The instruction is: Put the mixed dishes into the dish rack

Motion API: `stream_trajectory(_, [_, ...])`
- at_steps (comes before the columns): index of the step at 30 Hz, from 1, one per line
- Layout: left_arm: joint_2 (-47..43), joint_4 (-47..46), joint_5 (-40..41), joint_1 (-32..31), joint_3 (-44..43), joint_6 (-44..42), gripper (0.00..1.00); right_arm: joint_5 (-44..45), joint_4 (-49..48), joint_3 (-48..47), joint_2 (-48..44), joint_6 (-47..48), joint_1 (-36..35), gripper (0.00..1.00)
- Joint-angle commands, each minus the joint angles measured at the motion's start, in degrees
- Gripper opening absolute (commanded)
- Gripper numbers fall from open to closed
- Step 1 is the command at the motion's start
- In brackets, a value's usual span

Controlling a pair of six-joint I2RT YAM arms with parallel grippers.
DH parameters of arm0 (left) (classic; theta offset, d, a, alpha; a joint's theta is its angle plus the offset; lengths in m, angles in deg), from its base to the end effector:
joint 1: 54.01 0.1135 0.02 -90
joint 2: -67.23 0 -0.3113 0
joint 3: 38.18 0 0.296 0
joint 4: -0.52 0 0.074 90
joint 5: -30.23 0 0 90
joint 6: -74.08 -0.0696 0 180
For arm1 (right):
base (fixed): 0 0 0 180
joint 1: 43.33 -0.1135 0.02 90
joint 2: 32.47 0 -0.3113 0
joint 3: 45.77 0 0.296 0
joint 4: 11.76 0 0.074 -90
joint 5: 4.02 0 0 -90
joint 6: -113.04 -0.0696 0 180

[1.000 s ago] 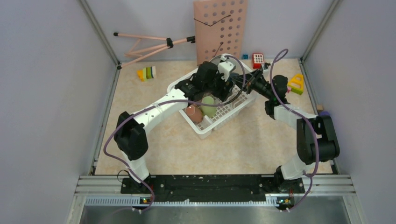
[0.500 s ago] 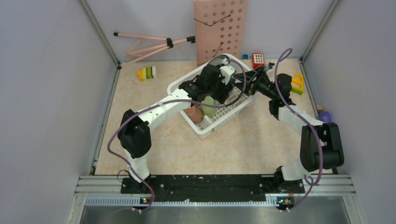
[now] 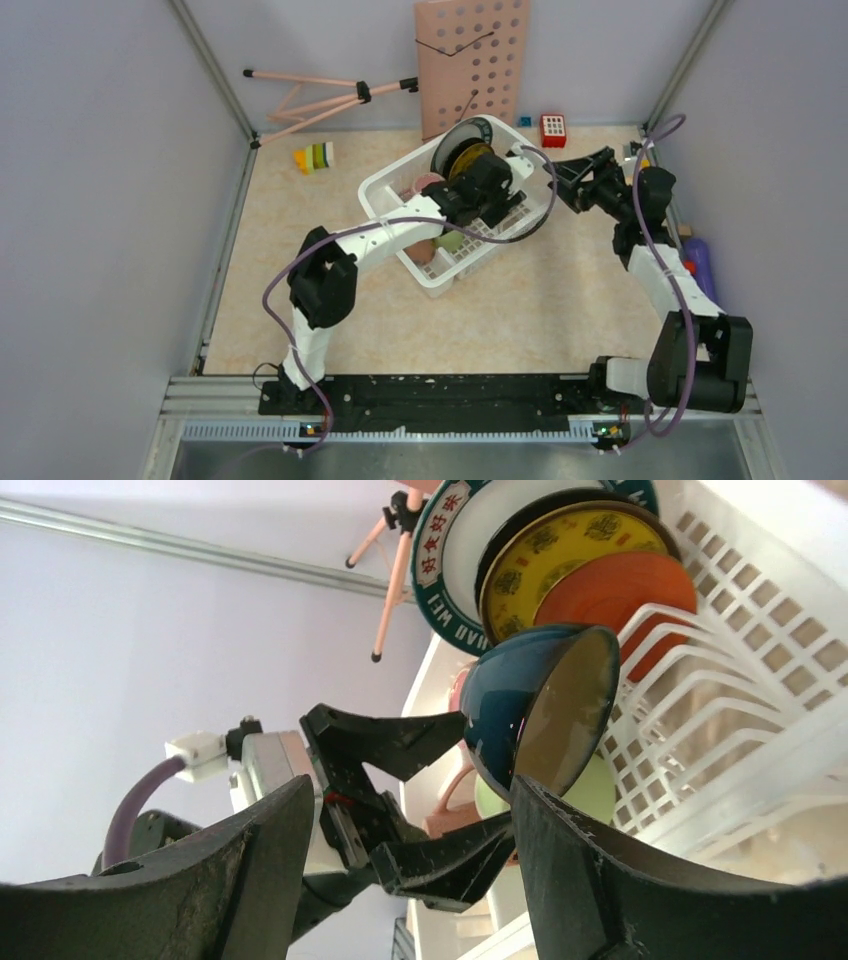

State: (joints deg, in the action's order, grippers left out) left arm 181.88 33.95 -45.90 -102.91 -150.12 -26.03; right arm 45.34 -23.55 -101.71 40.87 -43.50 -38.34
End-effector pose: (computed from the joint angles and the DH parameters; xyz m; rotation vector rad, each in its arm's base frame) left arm 0.3806 -0.4109 0.2989 0.9558 1.9624 -0.1176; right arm 0.3421 0.0156 0.3108 0.5460 1.7632 1.3684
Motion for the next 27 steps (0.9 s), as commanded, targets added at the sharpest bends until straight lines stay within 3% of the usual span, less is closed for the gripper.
stream_trajectory(1, [0.8,-4.67,6.1,-2.44,-7.12,-4.83,0.0,-0.12,3.6,-0.13,-3.89,4.57,2.28,0.7])
stream_trajectory(12, [8.04,-6.14,20.73,-7.69,-11.19,-13.48,0.0,9.64,14.96,0.71,-12.89,12.36,6.21,0.67])
stream_trajectory(17, [11.92,1.32,18.73,-7.78,-16.46,-13.04,0.0,9.97,15.64,0.74,-13.89,13.07,6.43,0.67])
stream_trajectory(20, [14.28,9.68,14.58,-7.78,-21.51,-11.73,0.25,9.42,15.06,0.83,-13.79,12.8,6.43,0.68])
stream_trajectory(22, [15.28,12.39,13.9,-7.76,-23.22,-11.65,0.33,9.08,14.6,0.92,-13.82,12.45,6.51,0.68])
stream_trajectory(25, [16.17,15.76,13.29,-7.42,-24.67,-11.85,0.24,8.83,14.36,0.88,-13.87,12.23,6.59,0.68])
stream_trajectory(27, [16.54,17.4,12.95,-6.91,-25.46,-12.01,0.12,8.7,14.19,0.96,-13.93,12.23,6.61,0.68])
